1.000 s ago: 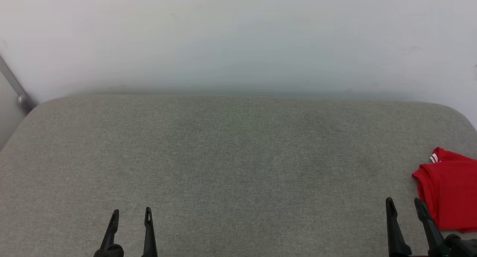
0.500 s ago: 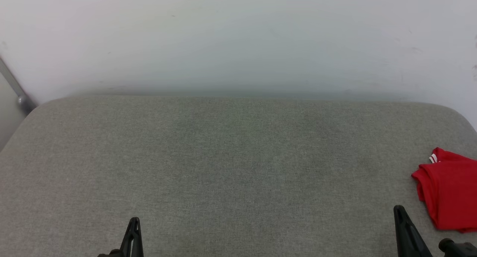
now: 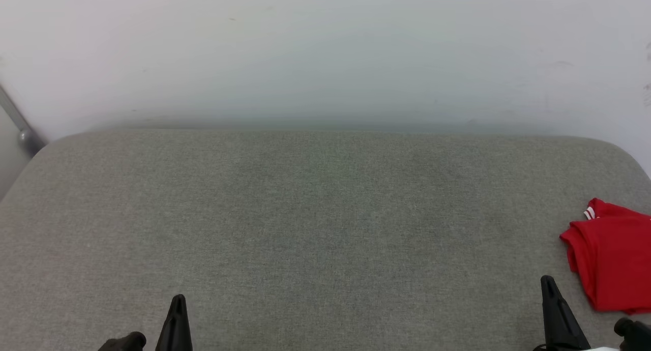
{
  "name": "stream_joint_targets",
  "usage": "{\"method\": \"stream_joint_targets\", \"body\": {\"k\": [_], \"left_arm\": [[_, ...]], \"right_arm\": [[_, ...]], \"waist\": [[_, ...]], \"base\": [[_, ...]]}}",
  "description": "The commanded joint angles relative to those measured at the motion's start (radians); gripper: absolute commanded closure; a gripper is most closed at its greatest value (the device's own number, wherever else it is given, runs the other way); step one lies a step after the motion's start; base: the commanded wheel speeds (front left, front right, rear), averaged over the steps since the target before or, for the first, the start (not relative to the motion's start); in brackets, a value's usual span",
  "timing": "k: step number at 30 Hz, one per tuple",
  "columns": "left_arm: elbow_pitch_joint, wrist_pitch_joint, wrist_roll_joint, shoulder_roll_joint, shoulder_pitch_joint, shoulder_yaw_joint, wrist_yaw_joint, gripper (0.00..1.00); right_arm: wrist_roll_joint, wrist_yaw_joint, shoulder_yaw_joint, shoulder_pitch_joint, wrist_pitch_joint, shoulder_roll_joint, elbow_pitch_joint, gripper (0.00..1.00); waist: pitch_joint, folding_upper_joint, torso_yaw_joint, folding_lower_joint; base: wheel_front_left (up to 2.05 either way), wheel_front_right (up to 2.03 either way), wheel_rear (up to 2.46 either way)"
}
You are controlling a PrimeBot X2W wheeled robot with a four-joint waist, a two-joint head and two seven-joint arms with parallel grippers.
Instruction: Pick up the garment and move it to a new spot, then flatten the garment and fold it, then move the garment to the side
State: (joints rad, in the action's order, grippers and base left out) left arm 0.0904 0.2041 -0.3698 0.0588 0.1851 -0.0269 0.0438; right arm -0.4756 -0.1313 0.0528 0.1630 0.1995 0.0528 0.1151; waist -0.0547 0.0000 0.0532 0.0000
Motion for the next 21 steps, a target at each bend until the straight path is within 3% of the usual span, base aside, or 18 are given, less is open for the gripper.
{"method": "stream_joint_targets", "body": {"k": [1,21], "left_arm": [[-0.008,-0.006,-0.044,0.008,-0.032,0.004,-0.010,1.00],[0.041,-0.080,-0.416,0.021,-0.112,0.022,-0.060,1.00]], "right_arm": [[-0.044,0.000,0.002,-0.033,-0.008,0.008,-0.008,1.00],[-0.374,0.000,0.009,-0.105,-0.089,0.014,0.031,1.00]], "waist": [[0.001,0.0000,-0.001,0.0000],[0.012,0.0000,-0.011,0.0000]], "base": [[0.00,0.00,0.00],[0.00,0.00,0.00]]}}
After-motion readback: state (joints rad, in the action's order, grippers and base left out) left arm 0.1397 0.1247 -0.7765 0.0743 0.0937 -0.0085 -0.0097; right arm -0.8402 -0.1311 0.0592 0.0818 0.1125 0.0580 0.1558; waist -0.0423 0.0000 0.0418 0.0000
